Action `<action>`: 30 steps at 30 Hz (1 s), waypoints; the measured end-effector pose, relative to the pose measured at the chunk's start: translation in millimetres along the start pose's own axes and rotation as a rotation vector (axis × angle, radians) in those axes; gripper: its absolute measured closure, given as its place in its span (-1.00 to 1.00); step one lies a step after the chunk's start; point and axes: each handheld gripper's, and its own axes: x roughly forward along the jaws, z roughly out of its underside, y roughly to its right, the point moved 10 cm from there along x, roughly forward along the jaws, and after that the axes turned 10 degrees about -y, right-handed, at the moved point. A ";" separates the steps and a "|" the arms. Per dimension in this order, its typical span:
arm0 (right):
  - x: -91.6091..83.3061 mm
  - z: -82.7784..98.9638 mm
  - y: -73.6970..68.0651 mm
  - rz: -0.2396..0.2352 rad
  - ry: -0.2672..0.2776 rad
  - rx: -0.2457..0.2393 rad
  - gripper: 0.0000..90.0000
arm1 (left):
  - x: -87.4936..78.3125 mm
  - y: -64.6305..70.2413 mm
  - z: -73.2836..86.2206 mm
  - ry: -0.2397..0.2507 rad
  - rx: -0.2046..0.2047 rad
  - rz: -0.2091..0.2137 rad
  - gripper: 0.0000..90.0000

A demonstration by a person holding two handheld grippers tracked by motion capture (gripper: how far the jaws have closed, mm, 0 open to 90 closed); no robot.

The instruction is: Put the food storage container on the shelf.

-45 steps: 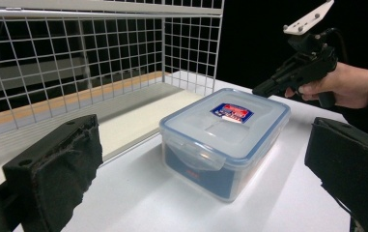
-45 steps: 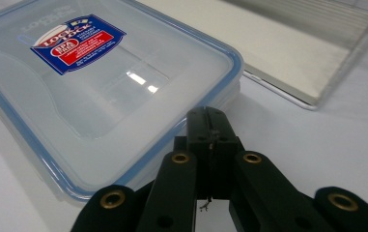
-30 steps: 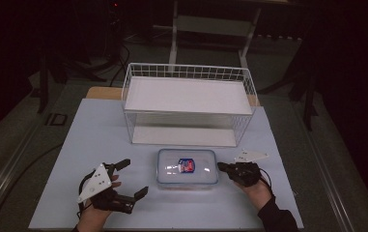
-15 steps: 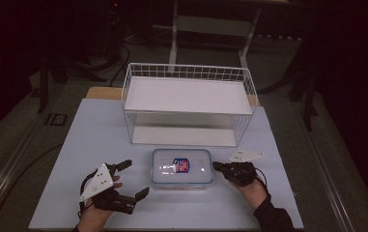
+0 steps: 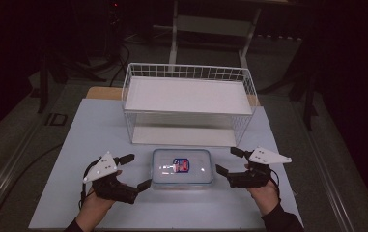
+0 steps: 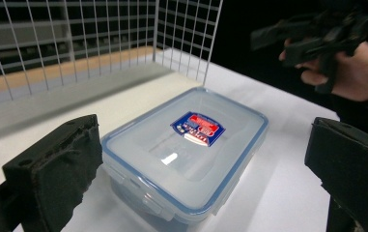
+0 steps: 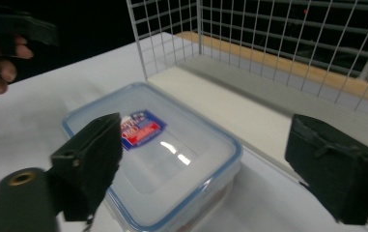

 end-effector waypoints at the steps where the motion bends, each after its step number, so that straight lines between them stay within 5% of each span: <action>1: -2.3 -2.2 -0.5 0.016 0.011 -0.020 -0.76 | 1.4 -1.5 -0.8 -0.018 -0.008 0.008 -1.00; 9: -17.6 -15.5 -8.3 0.096 0.087 -0.106 -0.69 | 15.9 -9.1 -6.4 -0.079 -0.113 0.073 -1.00; 10: -19.0 -17.3 -14.6 0.079 0.097 -0.123 -0.63 | 22.2 -15.3 -7.8 -0.096 -0.155 0.090 -1.00; 13: -20.4 -18.3 -19.2 0.073 0.107 -0.132 -0.59 | 27.0 -20.8 -6.8 -0.117 -0.190 0.099 -1.00; 14: -20.4 -18.0 -19.5 0.111 0.098 -0.146 -0.54 | 32.7 -28.0 -2.9 -0.148 -0.250 0.117 -1.00; 17: -17.7 -16.3 -19.7 0.146 0.081 -0.160 -0.54 | 37.7 -36.5 2.2 -0.166 -0.305 0.120 -0.98; 18: -15.1 -14.5 -25.0 0.100 0.076 -0.146 -0.55 | 42.0 -44.4 8.0 -0.184 -0.357 0.114 -0.98; 20: -14.3 -14.0 -26.6 0.086 0.074 -0.143 -0.57 | 46.2 -49.2 14.3 -0.219 -0.397 0.116 -0.97; 21: -12.7 -13.6 -27.7 0.079 0.078 -0.157 -0.66 | 49.1 -50.5 18.5 -0.243 -0.441 0.142 -0.97; 22: -12.7 -13.6 -27.7 0.079 0.078 -0.157 -0.66 | 49.1 -50.5 18.5 -0.243 -0.441 0.142 -0.97; 23: -9.7 -12.2 -29.0 0.059 0.074 -0.165 -0.69 | 54.1 -53.4 24.7 -0.275 -0.509 0.170 -0.97; 25: -6.6 -7.8 -30.4 0.020 0.038 -0.130 -0.67 | 59.3 -56.3 29.9 -0.302 -0.565 0.195 -0.97; 30: -0.7 3.4 -28.0 -0.007 -0.044 -0.056 -0.74 | 69.6 -60.6 41.4 -0.369 -0.615 0.205 -0.80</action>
